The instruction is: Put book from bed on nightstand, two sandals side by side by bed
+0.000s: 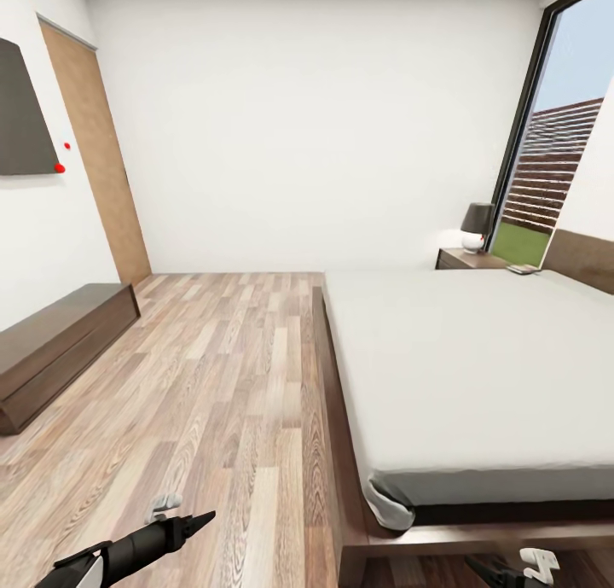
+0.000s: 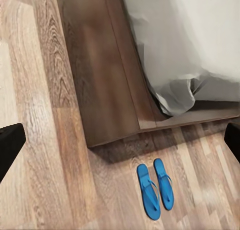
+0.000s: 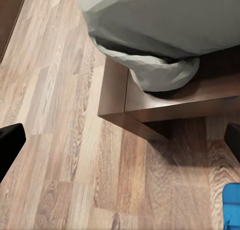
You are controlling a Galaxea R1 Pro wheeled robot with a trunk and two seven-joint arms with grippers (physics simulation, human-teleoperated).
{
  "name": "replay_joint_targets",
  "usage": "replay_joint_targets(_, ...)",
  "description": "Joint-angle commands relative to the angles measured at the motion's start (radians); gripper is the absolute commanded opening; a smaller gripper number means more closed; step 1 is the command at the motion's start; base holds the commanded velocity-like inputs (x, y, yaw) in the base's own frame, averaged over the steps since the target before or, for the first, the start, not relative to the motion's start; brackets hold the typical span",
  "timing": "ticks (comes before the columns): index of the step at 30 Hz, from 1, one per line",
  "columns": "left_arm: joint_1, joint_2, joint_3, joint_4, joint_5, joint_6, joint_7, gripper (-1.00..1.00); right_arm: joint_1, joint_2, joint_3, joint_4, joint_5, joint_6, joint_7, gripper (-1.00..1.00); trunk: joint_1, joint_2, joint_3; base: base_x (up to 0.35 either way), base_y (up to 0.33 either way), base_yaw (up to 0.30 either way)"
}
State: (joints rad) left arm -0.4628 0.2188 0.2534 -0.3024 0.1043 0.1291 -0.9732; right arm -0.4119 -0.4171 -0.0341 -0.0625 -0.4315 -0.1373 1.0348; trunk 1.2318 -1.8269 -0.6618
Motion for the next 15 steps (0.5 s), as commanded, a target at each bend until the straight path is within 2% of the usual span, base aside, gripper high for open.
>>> replay_joint_targets(1,0.0,0.0,0.001,0.0,0.006,0.011,-0.002,1.0,-0.001,0.0,-0.003,0.001,0.005,-0.007,0.002,1.0,-0.004,0.007,0.002,0.0,0.0,0.0)
replay_joint_targets(15,0.0,0.0,0.001,0.0,0.006,0.011,0.005,1.0,-0.001,0.0,-0.003,0.001,0.005,-0.007,0.002,1.0,-0.058,0.105,0.046,0.0,0.0,0.0)
